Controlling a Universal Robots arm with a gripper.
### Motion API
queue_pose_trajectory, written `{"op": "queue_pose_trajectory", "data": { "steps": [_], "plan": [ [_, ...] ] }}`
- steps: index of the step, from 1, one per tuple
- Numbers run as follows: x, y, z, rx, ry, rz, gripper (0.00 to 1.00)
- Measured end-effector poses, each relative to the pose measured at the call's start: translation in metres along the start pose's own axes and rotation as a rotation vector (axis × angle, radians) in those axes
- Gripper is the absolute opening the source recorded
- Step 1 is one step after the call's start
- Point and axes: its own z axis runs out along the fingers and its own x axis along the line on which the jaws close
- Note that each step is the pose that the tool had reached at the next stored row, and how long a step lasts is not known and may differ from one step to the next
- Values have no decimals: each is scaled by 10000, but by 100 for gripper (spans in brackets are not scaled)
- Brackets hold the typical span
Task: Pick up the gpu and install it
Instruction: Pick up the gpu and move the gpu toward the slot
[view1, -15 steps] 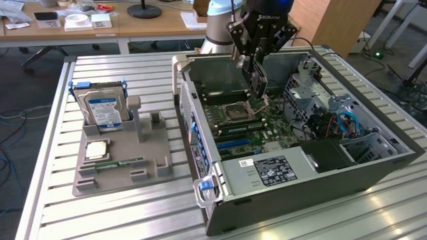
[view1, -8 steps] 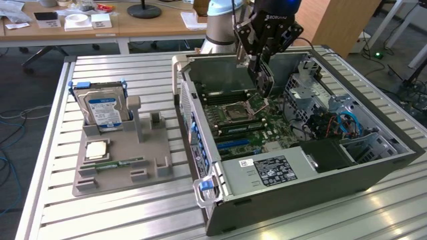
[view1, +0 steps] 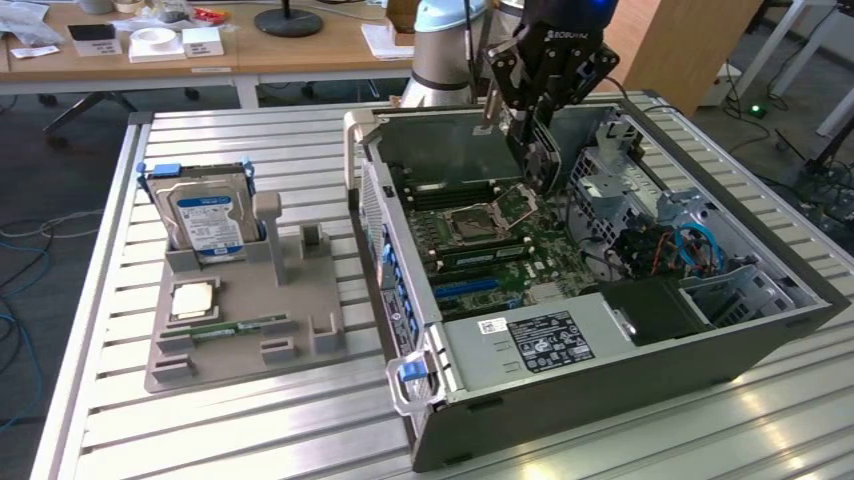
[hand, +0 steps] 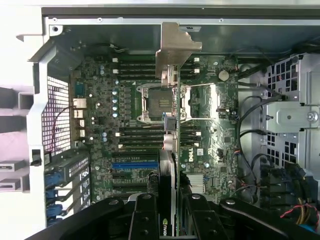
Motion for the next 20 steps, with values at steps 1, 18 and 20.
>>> {"op": "queue_pose_trajectory", "data": {
  "steps": [1, 18, 20],
  "plan": [
    [-14, 1, 0, 1, 0, 0, 26],
    [-127, 5, 6, 0, 1, 0, 26],
    [-149, 6, 7, -1, 0, 0, 26]
  ]
}}
